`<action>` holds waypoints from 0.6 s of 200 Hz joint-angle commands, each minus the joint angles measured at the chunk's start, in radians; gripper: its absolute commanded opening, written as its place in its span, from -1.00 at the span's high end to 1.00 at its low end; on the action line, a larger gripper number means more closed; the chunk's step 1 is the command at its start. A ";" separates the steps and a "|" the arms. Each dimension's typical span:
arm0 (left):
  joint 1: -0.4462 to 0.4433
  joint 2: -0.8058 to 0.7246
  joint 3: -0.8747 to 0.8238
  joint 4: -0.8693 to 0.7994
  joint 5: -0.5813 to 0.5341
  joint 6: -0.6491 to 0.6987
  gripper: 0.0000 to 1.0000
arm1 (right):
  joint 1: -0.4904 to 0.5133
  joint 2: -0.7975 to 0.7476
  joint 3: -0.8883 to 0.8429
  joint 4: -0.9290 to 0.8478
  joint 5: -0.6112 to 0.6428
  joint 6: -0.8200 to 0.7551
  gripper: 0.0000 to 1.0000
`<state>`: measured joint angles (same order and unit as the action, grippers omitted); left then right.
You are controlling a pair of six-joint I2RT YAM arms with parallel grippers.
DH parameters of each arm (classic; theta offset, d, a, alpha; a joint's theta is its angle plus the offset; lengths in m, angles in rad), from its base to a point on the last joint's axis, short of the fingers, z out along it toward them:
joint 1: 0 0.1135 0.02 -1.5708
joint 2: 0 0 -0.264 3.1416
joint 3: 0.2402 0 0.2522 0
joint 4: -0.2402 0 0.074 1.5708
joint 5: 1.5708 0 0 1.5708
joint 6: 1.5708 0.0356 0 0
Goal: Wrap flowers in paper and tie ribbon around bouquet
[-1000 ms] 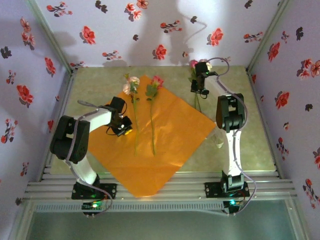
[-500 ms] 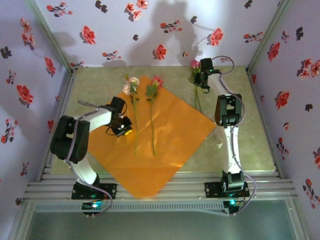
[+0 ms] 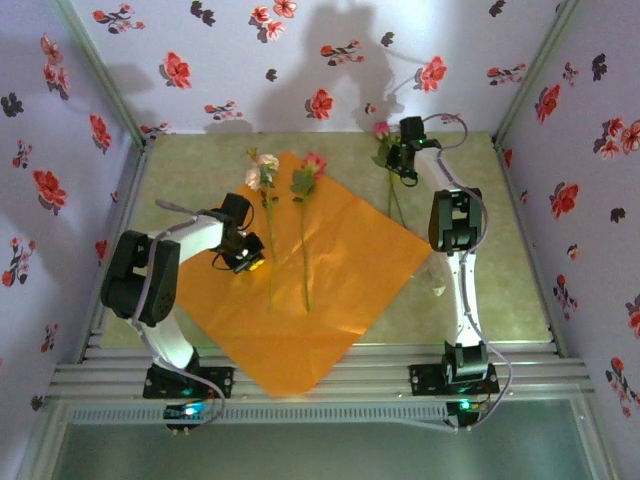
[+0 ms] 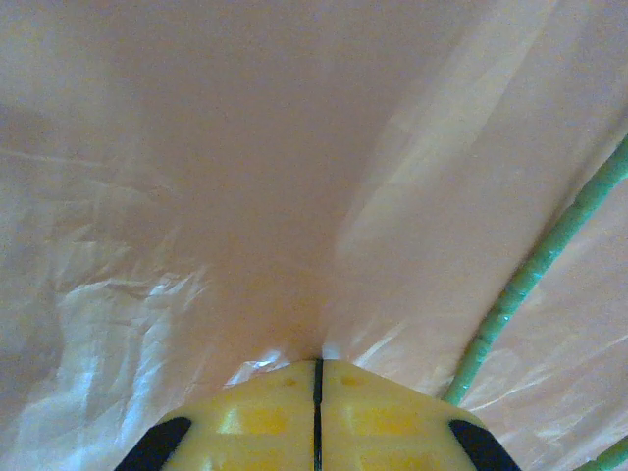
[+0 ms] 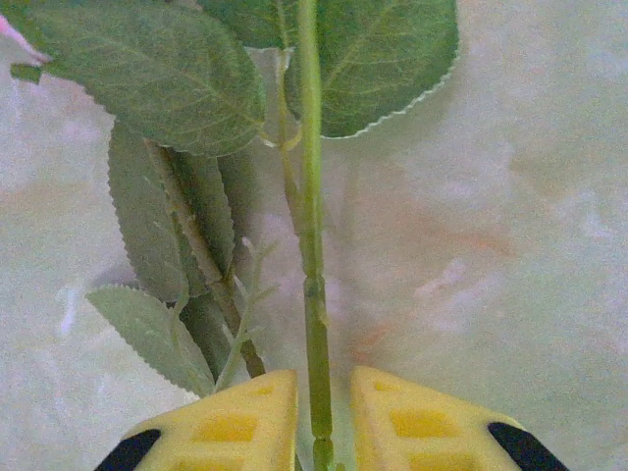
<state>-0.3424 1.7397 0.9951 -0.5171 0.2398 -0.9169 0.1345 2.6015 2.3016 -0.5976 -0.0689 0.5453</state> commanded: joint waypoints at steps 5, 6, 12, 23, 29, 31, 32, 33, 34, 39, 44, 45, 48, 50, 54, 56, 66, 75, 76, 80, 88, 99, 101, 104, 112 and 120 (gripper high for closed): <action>0.003 0.030 0.011 -0.067 0.004 -0.008 0.85 | -0.003 0.031 0.024 -0.005 -0.003 0.010 0.71; 0.003 0.030 0.011 -0.068 0.004 -0.008 0.85 | -0.003 0.031 0.024 -0.005 -0.003 0.010 0.71; 0.003 0.030 0.011 -0.068 0.004 -0.008 0.85 | -0.002 0.030 0.025 -0.009 0.001 0.008 0.74; 0.003 0.031 0.011 -0.067 0.003 -0.010 0.85 | -0.001 0.025 0.024 -0.018 0.012 -0.003 0.83; 0.003 0.031 0.012 -0.069 0.004 -0.009 0.85 | -0.001 0.018 0.023 -0.021 0.021 -0.010 0.89; 0.003 0.032 0.013 -0.069 0.004 -0.008 0.85 | -0.001 0.016 0.022 -0.022 0.024 -0.013 0.91; 0.003 0.032 0.013 -0.069 0.004 -0.008 0.85 | -0.001 0.015 0.022 -0.022 0.026 -0.014 0.92; 0.003 0.032 0.013 -0.069 0.004 -0.007 0.85 | -0.001 0.012 0.021 -0.022 0.027 -0.015 0.93; 0.003 0.033 0.013 -0.069 0.004 -0.007 0.85 | -0.002 0.011 0.020 -0.022 0.029 -0.015 0.94; 0.003 0.032 0.013 -0.069 0.004 -0.008 0.85 | -0.002 0.000 0.017 -0.022 0.040 -0.025 0.98; 0.003 0.031 0.013 -0.069 0.004 -0.008 0.85 | 0.000 -0.013 0.010 -0.021 0.056 -0.035 1.00; 0.003 0.032 0.013 -0.069 0.004 -0.007 0.85 | 0.000 -0.018 0.008 -0.019 0.058 -0.037 1.00; 0.002 0.033 0.013 -0.069 0.004 -0.008 0.85 | 0.000 -0.031 0.003 -0.018 0.070 -0.043 1.00; 0.003 0.033 0.013 -0.070 0.003 -0.007 0.85 | 0.000 -0.039 -0.001 -0.016 0.078 -0.048 1.00; 0.003 0.033 0.013 -0.069 0.004 -0.008 0.85 | 0.002 -0.059 -0.014 -0.012 0.097 -0.059 1.00; 0.002 0.033 0.014 -0.069 0.004 -0.007 0.85 | 0.004 -0.069 -0.020 -0.008 0.110 -0.065 1.00; 0.003 0.035 0.014 -0.067 0.004 -0.006 0.85 | 0.015 -0.145 -0.072 0.010 0.213 -0.100 1.00; 0.002 0.035 0.013 -0.066 0.004 -0.007 0.86 | 0.028 -0.228 -0.147 0.056 0.325 -0.132 1.00; 0.002 0.035 0.013 -0.066 0.004 -0.006 0.86 | 0.029 -0.238 -0.156 0.064 0.335 -0.135 1.00; 0.003 0.035 0.013 -0.065 0.003 -0.005 0.86 | 0.030 -0.275 -0.187 0.087 0.376 -0.144 1.00; 0.002 0.035 0.013 -0.064 0.004 -0.006 0.86 | 0.032 -0.343 -0.243 0.123 0.468 -0.157 1.00; 0.003 0.033 0.010 -0.062 0.003 -0.006 0.86 | 0.032 -0.419 -0.288 0.150 0.560 -0.181 1.00; 0.003 0.033 0.010 -0.061 0.004 -0.006 0.86 | 0.032 -0.430 -0.292 0.152 0.574 -0.187 1.00; 0.003 0.034 0.009 -0.061 0.004 -0.007 0.86 | 0.030 -0.447 -0.296 0.153 0.592 -0.196 1.00; 0.003 0.032 0.007 -0.060 0.004 -0.007 0.86 | 0.031 -0.482 -0.299 0.156 0.627 -0.225 1.00; 0.003 0.030 0.004 -0.058 0.003 -0.004 0.86 | 0.030 -0.514 -0.300 0.158 0.647 -0.249 1.00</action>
<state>-0.3424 1.7458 1.0042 -0.5278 0.2401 -0.9169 0.1654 2.2639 2.0048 -0.5381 0.3382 0.3992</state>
